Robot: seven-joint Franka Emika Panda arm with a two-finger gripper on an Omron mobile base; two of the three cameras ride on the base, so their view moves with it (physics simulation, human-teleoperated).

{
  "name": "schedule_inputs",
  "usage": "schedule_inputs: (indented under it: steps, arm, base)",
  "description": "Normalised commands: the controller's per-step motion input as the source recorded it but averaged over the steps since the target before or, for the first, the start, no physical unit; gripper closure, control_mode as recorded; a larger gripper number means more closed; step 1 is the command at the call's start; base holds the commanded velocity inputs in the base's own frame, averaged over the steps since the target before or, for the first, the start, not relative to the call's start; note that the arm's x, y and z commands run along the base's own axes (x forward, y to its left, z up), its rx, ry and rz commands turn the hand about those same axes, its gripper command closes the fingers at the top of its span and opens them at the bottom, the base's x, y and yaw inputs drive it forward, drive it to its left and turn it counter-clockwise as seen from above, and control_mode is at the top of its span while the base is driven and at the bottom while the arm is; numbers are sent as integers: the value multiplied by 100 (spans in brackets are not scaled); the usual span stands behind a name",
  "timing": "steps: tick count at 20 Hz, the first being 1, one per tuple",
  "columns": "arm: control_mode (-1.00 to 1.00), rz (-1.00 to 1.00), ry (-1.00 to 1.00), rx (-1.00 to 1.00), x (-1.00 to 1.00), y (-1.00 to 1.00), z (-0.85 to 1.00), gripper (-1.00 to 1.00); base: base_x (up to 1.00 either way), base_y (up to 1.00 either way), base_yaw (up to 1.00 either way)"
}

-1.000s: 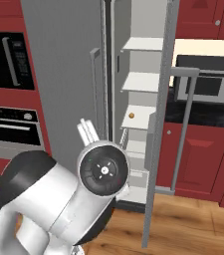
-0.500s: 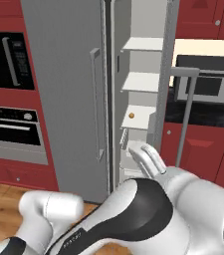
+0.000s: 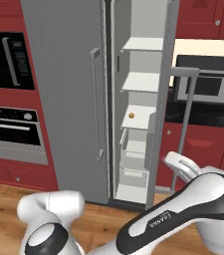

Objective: Pick up the frozen fish from the freezer, place it on any shelf in the fridge, and close the fridge and freezer doors when done.

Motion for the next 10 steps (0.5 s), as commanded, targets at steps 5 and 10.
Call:
schedule_inputs:
  steps: [5, 10]
  arm:
    - [-100, 4, -16, -5, 93, -37, -43, -100]
    - [-100, 2, -4, 0, 81, -37, -24, -100]
  base:
    - [0, 0, 0]
    - [0, 0, 0]
